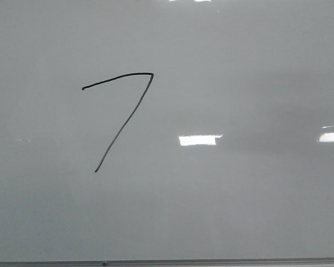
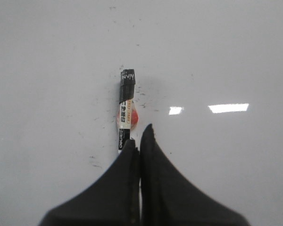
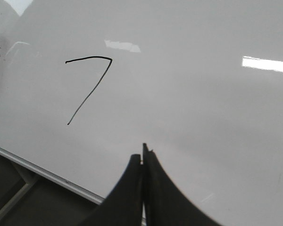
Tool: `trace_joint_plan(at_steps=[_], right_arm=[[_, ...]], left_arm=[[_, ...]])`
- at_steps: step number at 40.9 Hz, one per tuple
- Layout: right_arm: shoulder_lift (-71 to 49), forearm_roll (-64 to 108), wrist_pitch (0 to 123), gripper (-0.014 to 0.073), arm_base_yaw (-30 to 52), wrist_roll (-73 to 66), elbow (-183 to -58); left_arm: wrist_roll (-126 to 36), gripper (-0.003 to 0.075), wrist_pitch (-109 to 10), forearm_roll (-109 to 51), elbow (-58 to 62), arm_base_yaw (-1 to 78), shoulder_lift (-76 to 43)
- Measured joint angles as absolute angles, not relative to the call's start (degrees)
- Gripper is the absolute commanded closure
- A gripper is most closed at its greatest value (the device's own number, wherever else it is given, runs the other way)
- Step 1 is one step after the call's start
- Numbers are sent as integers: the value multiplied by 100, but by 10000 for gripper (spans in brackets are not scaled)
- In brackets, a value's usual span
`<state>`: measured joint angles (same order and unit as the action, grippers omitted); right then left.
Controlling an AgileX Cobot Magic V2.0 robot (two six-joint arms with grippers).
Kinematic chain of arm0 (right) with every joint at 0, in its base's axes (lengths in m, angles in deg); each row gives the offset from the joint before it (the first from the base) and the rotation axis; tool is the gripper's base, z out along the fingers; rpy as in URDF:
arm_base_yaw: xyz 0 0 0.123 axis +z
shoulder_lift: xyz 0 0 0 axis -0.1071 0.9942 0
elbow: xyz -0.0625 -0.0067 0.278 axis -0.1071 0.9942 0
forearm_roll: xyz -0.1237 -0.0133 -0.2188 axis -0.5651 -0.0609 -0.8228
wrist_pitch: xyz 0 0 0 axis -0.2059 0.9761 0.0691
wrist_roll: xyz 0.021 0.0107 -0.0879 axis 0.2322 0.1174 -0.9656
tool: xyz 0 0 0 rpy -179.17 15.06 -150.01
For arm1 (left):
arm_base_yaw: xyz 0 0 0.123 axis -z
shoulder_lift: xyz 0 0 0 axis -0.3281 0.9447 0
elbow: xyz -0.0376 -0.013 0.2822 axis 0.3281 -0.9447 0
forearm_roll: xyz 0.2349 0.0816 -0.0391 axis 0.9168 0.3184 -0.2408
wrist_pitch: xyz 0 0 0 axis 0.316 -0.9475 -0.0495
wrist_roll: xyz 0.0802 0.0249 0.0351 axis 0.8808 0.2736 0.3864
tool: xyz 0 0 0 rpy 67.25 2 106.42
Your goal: Write number 7 on whiteboard
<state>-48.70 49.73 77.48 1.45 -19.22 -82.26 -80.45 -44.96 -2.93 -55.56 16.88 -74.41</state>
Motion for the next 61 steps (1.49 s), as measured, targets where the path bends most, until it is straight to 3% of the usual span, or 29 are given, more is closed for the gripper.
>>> trace_joint_plan(at_steps=[49, 61], right_arm=[[-4918, 4634, 7331, 662, 145, -1911, -8092], [-5798, 2387, 6144, 662, -252, 458, -6964]], left_arm=[[-8045, 741, -4312, -323, -5556, 1688, -7441], [-8045, 741, -4301, -323, -5556, 1688, -7441]])
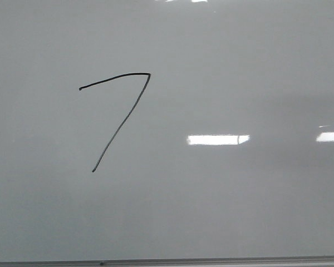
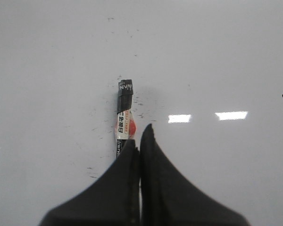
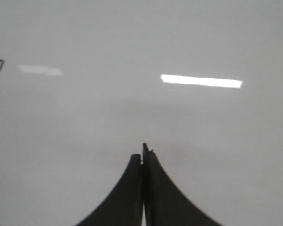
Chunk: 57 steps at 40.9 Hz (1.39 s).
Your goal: Write number 7 on whiteboard
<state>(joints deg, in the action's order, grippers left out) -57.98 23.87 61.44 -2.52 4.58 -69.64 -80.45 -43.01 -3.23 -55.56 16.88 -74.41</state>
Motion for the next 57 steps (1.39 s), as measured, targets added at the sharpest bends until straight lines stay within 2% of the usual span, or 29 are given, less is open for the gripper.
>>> trace_joint_plan(at_steps=[7, 11, 24, 57], right_arm=[[-6467, 1665, 5857, 662, -695, 1697, -6233], [-6804, 1569, 5857, 662, -791, 1933, -5925], [-7003, 1353, 6306, 662, -805, 2019, -5869], [-7013, 1324, 6381, 662, -805, 2021, -5869]], left_arm=[[-8045, 741, -4301, -323, -5556, 1688, -7441], [-8045, 741, -4301, -323, -5556, 1688, -7441], [-8045, 741, -4291, -323, -5556, 1688, -7441], [-8045, 741, -4279, -323, -5556, 1688, -7441]])
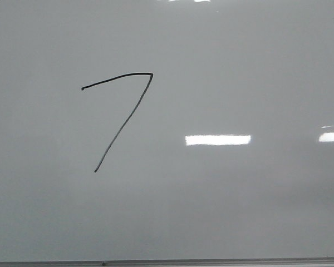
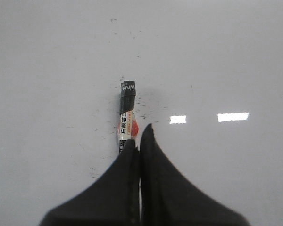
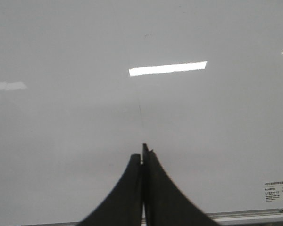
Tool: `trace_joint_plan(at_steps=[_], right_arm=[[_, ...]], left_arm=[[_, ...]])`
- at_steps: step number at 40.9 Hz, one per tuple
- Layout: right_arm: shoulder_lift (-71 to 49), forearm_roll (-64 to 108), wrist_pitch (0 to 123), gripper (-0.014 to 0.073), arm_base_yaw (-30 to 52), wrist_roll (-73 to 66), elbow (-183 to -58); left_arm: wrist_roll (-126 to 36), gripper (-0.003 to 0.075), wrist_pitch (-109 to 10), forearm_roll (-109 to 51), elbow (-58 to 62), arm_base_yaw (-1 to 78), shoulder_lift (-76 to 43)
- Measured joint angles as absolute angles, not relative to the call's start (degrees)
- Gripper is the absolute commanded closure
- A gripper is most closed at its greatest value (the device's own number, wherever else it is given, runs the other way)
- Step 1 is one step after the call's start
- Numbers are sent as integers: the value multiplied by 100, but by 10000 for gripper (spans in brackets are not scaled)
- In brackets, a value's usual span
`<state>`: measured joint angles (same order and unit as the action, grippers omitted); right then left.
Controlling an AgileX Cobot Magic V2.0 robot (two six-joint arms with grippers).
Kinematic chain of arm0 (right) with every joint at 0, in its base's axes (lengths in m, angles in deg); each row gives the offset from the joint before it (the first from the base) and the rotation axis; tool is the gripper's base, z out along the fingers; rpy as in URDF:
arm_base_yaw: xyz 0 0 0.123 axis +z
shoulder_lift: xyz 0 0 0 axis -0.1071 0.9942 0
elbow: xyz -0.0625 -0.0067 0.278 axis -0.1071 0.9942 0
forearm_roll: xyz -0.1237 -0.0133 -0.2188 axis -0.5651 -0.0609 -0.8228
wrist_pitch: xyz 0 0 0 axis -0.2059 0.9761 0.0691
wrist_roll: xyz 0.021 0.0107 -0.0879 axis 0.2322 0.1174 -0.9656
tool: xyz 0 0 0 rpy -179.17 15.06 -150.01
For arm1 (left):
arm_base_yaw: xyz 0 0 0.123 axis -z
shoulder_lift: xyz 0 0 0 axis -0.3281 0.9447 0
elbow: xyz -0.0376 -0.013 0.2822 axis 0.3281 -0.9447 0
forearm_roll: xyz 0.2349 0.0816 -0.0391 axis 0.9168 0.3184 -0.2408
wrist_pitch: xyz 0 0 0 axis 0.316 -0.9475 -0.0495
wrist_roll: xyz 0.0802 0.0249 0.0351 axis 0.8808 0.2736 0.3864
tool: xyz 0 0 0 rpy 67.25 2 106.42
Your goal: Write number 7 on whiteboard
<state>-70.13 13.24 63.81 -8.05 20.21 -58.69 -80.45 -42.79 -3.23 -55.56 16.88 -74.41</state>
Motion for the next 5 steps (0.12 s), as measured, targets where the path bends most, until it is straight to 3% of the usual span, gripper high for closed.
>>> trace_joint_plan(at_steps=[5], right_arm=[[-7013, 1314, 6381, 662, -805, 2031, -5869]], left_arm=[[-8045, 741, -4279, -323, -5556, 1688, -7441]])
